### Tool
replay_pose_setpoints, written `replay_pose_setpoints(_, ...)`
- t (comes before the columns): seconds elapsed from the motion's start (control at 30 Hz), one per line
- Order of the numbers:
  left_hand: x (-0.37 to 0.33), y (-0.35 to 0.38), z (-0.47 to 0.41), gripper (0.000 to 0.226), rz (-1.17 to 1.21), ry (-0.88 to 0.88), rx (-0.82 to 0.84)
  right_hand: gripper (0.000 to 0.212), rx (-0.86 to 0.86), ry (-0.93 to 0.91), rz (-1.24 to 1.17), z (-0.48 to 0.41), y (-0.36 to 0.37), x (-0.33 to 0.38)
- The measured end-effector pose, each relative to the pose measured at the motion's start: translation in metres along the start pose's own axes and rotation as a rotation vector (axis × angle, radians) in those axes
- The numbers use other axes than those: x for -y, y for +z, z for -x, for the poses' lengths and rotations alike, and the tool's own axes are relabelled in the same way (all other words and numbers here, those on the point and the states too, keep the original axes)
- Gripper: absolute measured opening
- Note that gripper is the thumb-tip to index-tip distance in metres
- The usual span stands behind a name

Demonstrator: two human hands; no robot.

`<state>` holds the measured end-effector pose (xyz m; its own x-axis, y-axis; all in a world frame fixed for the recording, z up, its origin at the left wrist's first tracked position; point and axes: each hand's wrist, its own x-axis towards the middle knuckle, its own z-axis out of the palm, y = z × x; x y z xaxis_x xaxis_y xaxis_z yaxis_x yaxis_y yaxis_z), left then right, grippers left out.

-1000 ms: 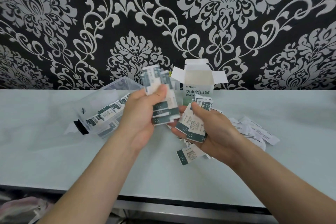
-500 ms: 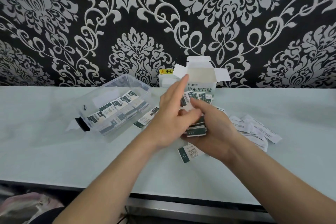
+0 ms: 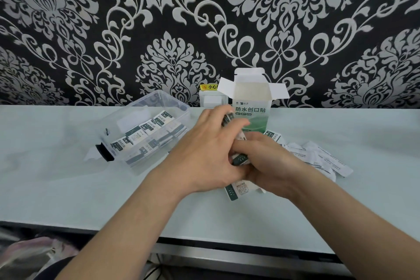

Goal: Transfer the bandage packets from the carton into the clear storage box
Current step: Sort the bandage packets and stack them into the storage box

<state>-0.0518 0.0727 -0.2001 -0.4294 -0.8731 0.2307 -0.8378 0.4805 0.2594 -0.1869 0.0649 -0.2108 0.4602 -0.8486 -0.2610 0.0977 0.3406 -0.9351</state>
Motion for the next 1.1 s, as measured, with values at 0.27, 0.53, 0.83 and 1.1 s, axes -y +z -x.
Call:
replay_pose_setpoints(0.27,0.001,-0.009,-0.001,0.080,0.157,-0.076,0.053,0.026,0.025,-0.014,0.113,0.005,-0.008,0.009)
replay_pose_setpoints(0.53,0.012,-0.012,-0.005,0.017,0.880,-0.107,-0.424,0.038,0.294,0.195,-0.499,0.012,-0.005,0.018)
replay_pose_setpoints(0.83,0.006,-0.008,-0.016,0.033,0.716,-0.296,-0.558,0.053,0.258,0.130,-0.347,0.011,0.009,0.006)
replay_pose_setpoints(1.1,0.012,-0.014,-0.014,0.031,0.304,-0.370,-0.285,0.037,0.123,-0.167,0.328,0.004,-0.006,0.004)
